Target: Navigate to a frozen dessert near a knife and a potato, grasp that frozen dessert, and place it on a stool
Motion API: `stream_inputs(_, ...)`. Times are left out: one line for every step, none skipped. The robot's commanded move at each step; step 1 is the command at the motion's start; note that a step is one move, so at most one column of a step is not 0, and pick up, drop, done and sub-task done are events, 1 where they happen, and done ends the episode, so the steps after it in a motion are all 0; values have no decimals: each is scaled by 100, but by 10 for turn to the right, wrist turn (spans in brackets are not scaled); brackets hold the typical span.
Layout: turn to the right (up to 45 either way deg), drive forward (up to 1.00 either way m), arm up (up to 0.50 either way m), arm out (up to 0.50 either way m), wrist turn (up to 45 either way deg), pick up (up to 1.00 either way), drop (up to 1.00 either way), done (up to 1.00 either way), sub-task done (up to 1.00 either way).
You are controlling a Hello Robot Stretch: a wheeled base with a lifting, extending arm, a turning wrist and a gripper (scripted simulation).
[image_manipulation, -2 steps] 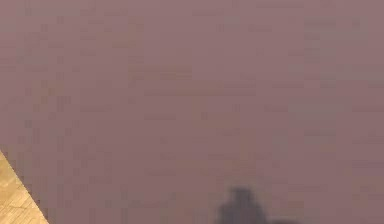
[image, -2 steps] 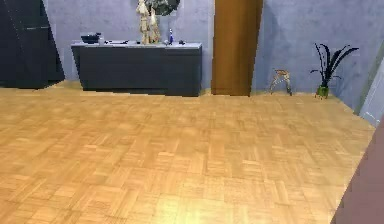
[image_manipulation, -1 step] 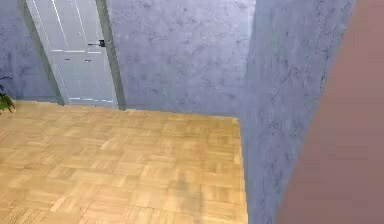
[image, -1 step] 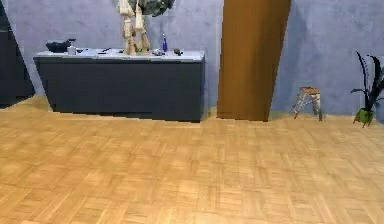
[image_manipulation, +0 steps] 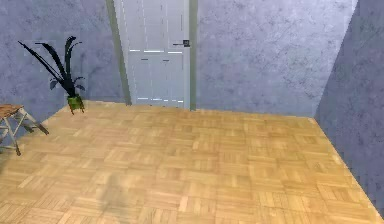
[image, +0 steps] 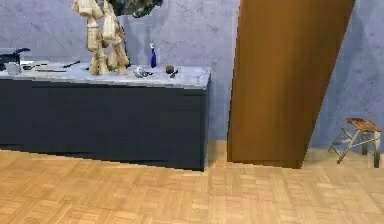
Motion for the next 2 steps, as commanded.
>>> stream_inputs(0,80,0,0,0,0,0,0,0)
stream_inputs(60,0,0,0,0,0,0,0,0)
